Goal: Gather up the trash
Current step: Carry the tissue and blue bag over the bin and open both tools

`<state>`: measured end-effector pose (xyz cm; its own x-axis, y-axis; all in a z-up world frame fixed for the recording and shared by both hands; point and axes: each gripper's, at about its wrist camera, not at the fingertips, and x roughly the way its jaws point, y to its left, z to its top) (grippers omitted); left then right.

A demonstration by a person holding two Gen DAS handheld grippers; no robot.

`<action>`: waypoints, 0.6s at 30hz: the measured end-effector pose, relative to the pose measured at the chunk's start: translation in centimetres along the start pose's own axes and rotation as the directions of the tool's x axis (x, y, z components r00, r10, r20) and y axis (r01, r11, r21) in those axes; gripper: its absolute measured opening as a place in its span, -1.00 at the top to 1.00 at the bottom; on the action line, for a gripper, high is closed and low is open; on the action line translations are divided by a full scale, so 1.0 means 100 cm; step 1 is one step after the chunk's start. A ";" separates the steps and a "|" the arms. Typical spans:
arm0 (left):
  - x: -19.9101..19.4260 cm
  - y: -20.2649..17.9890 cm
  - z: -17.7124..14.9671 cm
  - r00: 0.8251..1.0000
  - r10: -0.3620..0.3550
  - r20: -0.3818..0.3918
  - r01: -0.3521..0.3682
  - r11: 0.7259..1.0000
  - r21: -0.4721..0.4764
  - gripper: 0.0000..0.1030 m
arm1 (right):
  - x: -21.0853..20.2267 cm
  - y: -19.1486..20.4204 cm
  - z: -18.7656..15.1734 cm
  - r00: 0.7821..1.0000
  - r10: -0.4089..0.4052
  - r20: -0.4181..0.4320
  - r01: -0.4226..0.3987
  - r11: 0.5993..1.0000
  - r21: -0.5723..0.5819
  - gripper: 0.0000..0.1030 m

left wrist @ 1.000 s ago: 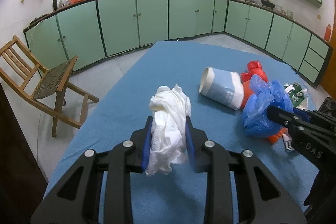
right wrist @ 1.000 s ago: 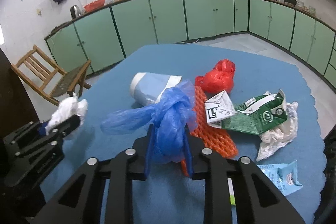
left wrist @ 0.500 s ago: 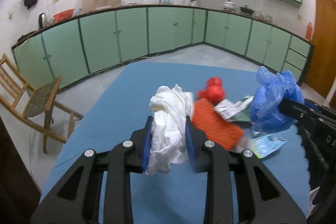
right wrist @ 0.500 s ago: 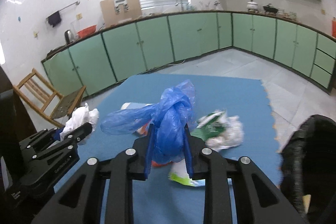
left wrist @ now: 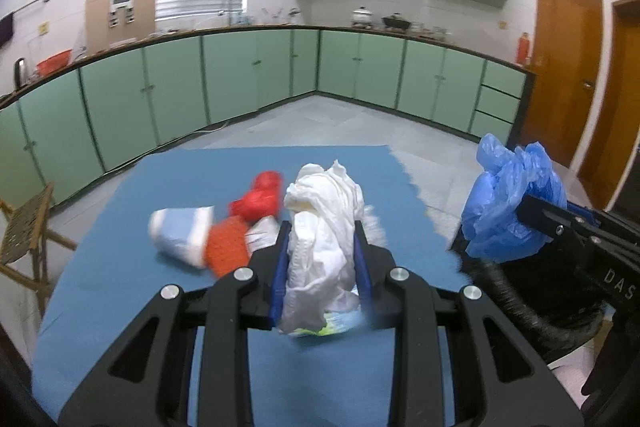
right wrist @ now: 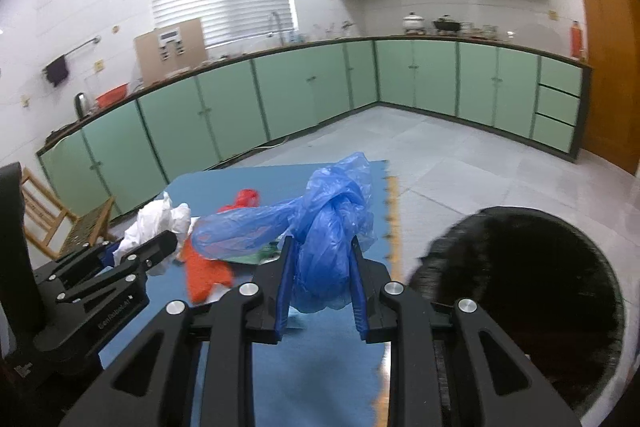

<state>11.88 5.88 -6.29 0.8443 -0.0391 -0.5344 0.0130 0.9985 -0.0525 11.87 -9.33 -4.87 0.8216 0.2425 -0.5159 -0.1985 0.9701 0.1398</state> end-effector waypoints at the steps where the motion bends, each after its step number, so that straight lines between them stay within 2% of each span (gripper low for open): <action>1: 0.001 -0.008 0.001 1.000 -0.011 0.004 0.011 1.000 0.004 0.46 | -0.004 -0.011 0.000 1.000 -0.017 0.005 0.017 1.000 0.007 0.51; 11: 0.018 -0.093 0.012 0.991 -0.128 0.028 0.126 0.990 0.060 0.46 | -0.033 -0.089 -0.006 0.988 -0.154 0.025 0.151 0.985 0.083 0.51; 18: 0.035 -0.153 0.009 0.977 -0.213 0.007 0.210 0.970 0.124 0.46 | -0.043 -0.147 -0.020 0.969 -0.248 -0.008 0.247 0.960 0.129 0.51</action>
<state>15.08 -9.53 -6.59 0.8260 -0.2503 -0.5051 0.2566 0.9648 -0.0584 10.17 -24.57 -6.35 0.8410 -0.0054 -0.5410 0.0810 0.9899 0.1161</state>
